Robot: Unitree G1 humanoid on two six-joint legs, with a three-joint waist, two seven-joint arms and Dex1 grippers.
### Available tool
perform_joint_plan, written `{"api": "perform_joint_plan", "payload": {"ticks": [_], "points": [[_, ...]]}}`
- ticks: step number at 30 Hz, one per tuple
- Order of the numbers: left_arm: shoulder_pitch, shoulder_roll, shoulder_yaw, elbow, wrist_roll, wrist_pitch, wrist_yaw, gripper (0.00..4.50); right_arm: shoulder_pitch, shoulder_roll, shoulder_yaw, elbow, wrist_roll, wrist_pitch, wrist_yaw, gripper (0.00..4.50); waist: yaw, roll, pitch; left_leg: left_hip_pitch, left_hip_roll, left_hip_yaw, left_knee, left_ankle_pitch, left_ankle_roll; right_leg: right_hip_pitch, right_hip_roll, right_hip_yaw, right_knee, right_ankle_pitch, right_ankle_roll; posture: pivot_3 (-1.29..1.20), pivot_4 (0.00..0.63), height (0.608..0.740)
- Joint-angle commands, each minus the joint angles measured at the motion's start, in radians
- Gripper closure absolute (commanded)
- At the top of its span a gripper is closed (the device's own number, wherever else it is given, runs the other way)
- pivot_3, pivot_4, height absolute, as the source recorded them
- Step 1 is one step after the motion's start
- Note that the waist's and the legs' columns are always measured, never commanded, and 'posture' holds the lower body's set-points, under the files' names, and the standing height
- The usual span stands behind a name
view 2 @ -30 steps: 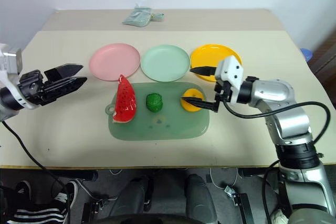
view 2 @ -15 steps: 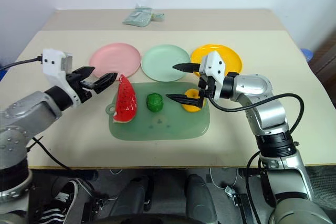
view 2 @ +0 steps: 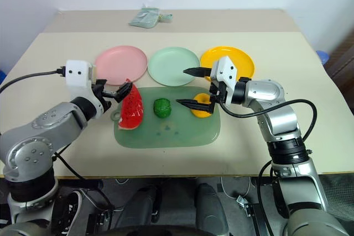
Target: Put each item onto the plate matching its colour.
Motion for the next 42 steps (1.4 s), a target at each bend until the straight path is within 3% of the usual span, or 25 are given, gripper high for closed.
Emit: {"api": "perform_joint_plan", "payload": {"ticks": [1, 14, 21, 31, 37, 42], "points": [[-0.001, -0.008, -0.008, 0.001, 0.008, 0.010, -0.016, 0.00, -0.014, 0.000, -0.020, -0.030, 0.008, -0.013, -0.004, 0.06, -0.001, 0.000, 0.000, 0.000, 0.000, 0.000, 0.000, 0.000, 0.000, 0.000, 0.000, 0.000, 0.000, 0.000, 0.000, 0.00, 0.150, 0.738], [0.039, -0.036, -0.097, 0.083, 0.139, -0.021, -0.080, 0.00, -0.003, -0.012, -0.029, -0.061, 0.012, 0.021, -0.033, 0.06, -0.001, 0.000, 0.000, 0.000, 0.000, 0.000, 0.000, 0.000, 0.000, 0.000, 0.000, 0.000, 0.000, 0.000, 0.000, 0.00, 0.150, 0.738], [0.028, -0.031, -0.137, 0.088, 0.215, -0.057, -0.128, 2.34, 0.001, -0.022, -0.033, -0.093, 0.017, 0.049, -0.047, 0.00, -0.001, 0.000, 0.000, 0.000, 0.000, 0.000, 0.000, 0.000, 0.000, 0.000, 0.000, 0.000, 0.000, 0.000, 0.000, 0.00, 0.150, 0.738], [0.023, 0.002, -0.149, 0.102, 0.307, -0.122, -0.214, 2.34, -0.008, -0.024, -0.033, -0.084, 0.011, 0.054, -0.052, 0.00, -0.001, 0.000, 0.000, 0.000, 0.000, 0.000, 0.000, 0.000, 0.000, 0.000, 0.000, 0.000, 0.000, 0.000, 0.000, 0.00, 0.150, 0.738], [-0.015, 0.095, -0.165, 0.128, 0.385, -0.227, -0.314, 2.34, -0.006, -0.020, -0.032, -0.076, 0.007, 0.046, -0.055, 0.00, -0.001, 0.000, 0.000, 0.000, 0.000, 0.000, -0.001, 0.000, 0.000, 0.000, 0.000, 0.000, 0.000, 0.000, 0.000, 0.00, 0.150, 0.738], [-0.086, 0.153, -0.108, 0.229, 0.388, -0.303, -0.416, 2.34, -0.012, -0.007, -0.047, -0.080, 0.034, 0.060, -0.064, 0.00, -0.001, 0.000, 0.000, 0.000, 0.000, 0.000, -0.001, 0.000, 0.000, 0.000, 0.000, 0.000, -0.001, 0.000, 0.000, 0.00, 0.150, 0.738]]}}
